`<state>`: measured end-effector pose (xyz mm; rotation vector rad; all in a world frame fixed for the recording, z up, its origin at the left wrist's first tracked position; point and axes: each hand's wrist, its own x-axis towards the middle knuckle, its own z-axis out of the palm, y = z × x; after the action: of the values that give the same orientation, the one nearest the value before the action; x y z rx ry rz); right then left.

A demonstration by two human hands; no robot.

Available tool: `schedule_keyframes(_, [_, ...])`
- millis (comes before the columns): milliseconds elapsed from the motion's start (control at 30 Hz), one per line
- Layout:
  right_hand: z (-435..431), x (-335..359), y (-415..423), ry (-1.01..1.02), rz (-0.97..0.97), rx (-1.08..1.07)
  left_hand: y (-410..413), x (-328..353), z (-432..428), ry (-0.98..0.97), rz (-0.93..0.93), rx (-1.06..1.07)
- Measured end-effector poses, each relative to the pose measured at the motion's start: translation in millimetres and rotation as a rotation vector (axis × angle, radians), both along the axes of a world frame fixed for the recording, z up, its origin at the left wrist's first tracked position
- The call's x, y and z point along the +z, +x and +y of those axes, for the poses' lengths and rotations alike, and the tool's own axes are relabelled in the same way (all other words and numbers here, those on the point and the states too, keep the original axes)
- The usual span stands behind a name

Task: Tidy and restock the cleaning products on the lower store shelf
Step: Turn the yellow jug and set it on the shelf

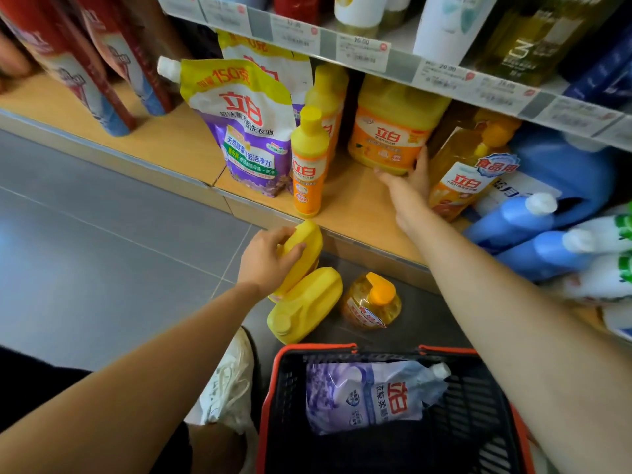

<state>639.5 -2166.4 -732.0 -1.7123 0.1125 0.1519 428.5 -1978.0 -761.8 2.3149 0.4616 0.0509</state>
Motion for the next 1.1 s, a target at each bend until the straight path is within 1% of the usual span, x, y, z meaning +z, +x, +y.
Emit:
schedule_keyframes(133, [-3.5,-12.1,-9.6,-0.052,-0.024,0.056,2.0,-5.2,2.0,0.058,-0.028,0.006])
schedule_keyframes(267, [4.9,-2.2,-0.2,-0.066,-0.075,-0.028,0.8,-11.0,2.2,0.094,-0.038,0.033])
schedule_keyframes(400, [18.4,12.7,21.8,-0.122,-0.169,-0.077,0.4,-14.9,2.7,0.108,-0.048,0.05])
schedule_keyframes(533, [19.0,9.5,27.3,-0.148,-0.214,-0.132,-0.7,-17.8,1.7,0.12,-0.065,0.057])
schedule_keyframes(667, [16.8,7.6,3.0,-0.25,-0.299,-0.125,-0.8,-19.8,1.9,0.124,-0.067,0.058])
schedule_keyframes(800, [13.9,14.3,-34.5,-0.288,-0.349,-0.155,-1.4,-19.8,1.5,0.132,-0.069,0.057])
schedule_keyframes(967, [-20.7,25.9,-76.5,-0.354,-0.33,-0.045,-1.0,-19.7,1.4,0.136,-0.067,0.049])
schedule_keyframes(1100, [-38.4,56.7,-84.4,-0.387,-0.454,0.051,-1.4,-19.4,2.0,0.146,-0.073,0.034])
